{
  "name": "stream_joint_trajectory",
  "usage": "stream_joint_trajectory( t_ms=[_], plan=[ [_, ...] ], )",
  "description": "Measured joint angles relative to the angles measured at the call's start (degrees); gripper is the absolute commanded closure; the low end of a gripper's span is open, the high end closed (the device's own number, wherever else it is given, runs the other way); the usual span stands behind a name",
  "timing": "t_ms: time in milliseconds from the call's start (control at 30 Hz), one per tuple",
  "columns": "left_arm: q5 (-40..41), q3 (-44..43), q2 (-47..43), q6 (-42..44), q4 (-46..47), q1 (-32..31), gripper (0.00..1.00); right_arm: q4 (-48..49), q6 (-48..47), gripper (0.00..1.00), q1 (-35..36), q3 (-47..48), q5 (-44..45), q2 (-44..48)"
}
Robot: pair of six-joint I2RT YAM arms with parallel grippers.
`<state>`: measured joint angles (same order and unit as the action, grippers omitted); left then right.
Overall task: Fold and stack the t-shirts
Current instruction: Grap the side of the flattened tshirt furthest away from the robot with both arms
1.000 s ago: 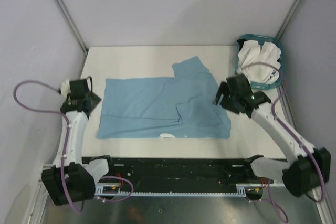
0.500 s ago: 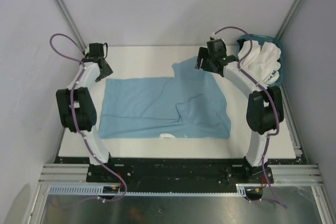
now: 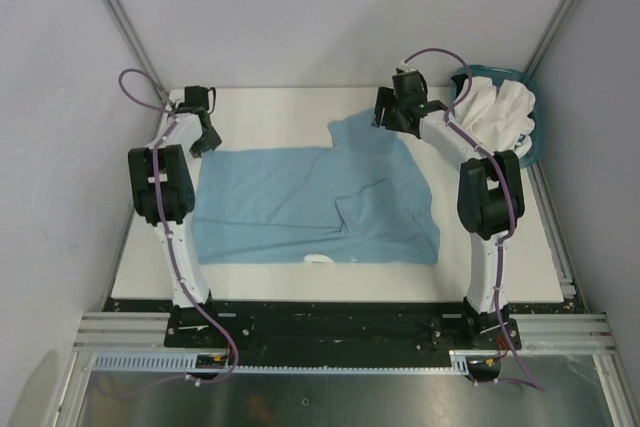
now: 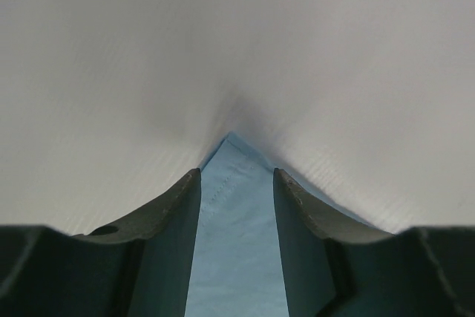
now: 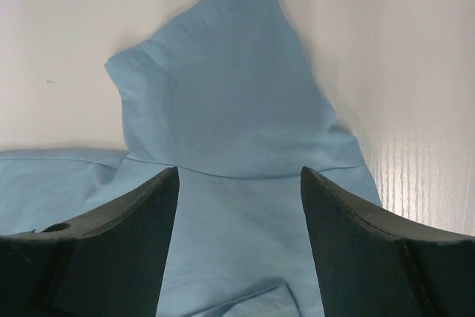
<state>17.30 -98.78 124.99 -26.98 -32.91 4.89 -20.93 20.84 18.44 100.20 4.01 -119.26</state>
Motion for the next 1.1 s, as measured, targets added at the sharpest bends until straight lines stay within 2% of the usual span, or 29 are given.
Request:
stream_joint_trajectory(
  t_ms=[300, 400, 733, 933, 1100],
  plan=[
    [0.7, -4.1, 4.6, -0.2, -0.2, 0.2, 0.52, 0.3, -0.1, 0.30, -0.2, 0.0, -0.7, -0.1],
    [0.7, -5.2, 5.7, -0.2, -0.2, 0.3, 0.56, 0.3, -0.2, 0.30, -0.2, 0.0, -1.0, -0.1],
    [0.5, -5.7, 6.3, -1.2, -0.2, 1.2, 0.97, 1.1, -0.6, 0.30, -0.3, 0.0, -1.6, -1.6],
    [0.4, -5.7, 6.3, -1.0, -0.2, 1.2, 1.00, 1.5, -1.7, 0.30, -1.0, 1.3, -2.0, -5.8],
    [0.3, -5.6, 6.3, -0.9, -0.1, 1.2, 1.00, 1.5, -2.5, 0.32, -2.9, 7.6, -2.4, -11.8]
  ],
)
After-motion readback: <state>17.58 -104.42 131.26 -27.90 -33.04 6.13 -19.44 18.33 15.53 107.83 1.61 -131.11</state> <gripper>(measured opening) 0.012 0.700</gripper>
